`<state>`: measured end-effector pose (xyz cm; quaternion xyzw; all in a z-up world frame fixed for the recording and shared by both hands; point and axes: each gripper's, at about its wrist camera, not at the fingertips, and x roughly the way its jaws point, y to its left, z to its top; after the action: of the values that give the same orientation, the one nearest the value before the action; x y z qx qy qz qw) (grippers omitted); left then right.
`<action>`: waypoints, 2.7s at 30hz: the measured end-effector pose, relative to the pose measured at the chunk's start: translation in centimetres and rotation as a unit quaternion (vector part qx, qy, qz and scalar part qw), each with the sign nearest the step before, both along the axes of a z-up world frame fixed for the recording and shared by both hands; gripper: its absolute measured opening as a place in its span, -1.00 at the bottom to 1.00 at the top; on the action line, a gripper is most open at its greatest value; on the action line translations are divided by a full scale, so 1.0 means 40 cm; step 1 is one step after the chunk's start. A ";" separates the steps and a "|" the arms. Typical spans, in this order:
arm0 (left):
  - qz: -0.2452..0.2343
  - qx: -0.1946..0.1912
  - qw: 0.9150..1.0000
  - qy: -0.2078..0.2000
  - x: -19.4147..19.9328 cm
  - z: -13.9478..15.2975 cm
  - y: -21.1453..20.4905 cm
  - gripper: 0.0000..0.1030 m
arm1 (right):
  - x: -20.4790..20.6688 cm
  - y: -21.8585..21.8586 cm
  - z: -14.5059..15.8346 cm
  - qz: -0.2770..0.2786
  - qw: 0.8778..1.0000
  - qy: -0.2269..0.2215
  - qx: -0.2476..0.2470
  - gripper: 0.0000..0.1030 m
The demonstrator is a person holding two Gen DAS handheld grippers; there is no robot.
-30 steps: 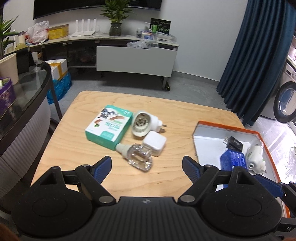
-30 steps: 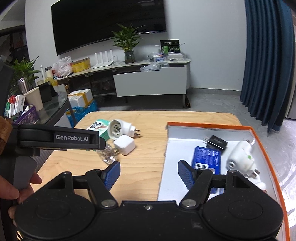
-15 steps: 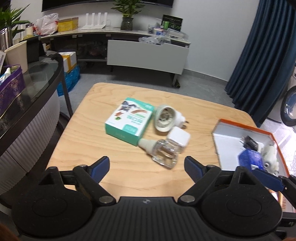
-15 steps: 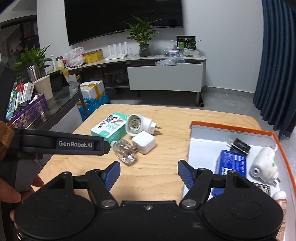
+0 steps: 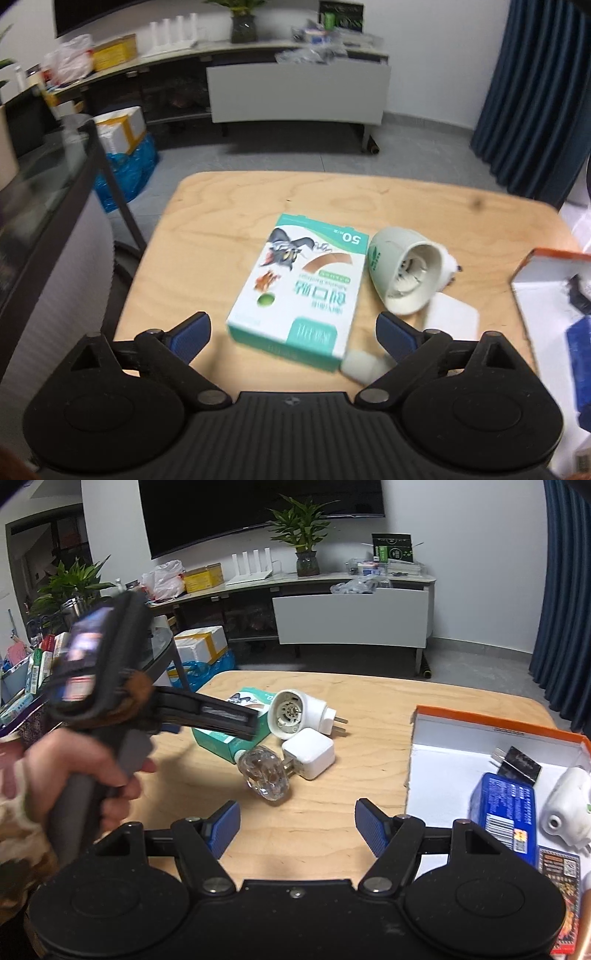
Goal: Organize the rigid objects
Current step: 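Grasp the green bandage box with the left tool while the right tool grasps the glass freshener bottle, then carry the bandage box and freshener bottle over the open white box with both tools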
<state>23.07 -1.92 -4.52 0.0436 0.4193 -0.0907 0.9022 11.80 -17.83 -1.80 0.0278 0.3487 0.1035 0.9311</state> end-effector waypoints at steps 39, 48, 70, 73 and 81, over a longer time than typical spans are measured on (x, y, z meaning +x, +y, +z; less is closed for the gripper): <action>0.021 -0.064 0.996 -0.050 -0.257 0.076 0.138 0.39 | 0.053 0.071 -0.015 0.060 0.998 0.008 0.014 -0.29; -0.020 -0.077 0.994 -0.081 -0.382 0.146 0.054 0.39 | -0.121 -0.034 0.079 -0.003 0.998 -0.044 0.044 -0.29; -0.124 -0.107 0.983 -0.084 -0.568 0.132 -0.285 0.39 | -0.446 -0.365 0.127 -0.162 0.982 -0.093 0.014 -0.29; -0.121 -0.106 0.983 -0.086 -0.568 0.132 -0.304 0.39 | -0.461 -0.391 0.124 -0.170 0.981 -0.093 0.015 -0.29; -0.113 -0.105 0.984 -0.084 -0.587 0.139 -0.321 0.39 | -0.464 -0.412 0.133 -0.173 0.979 -0.104 0.020 -0.29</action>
<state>-0.39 -14.77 1.05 0.0032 0.3224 -0.2317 0.9178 -6.75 -34.32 3.52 0.0954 0.2382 -0.0500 0.9652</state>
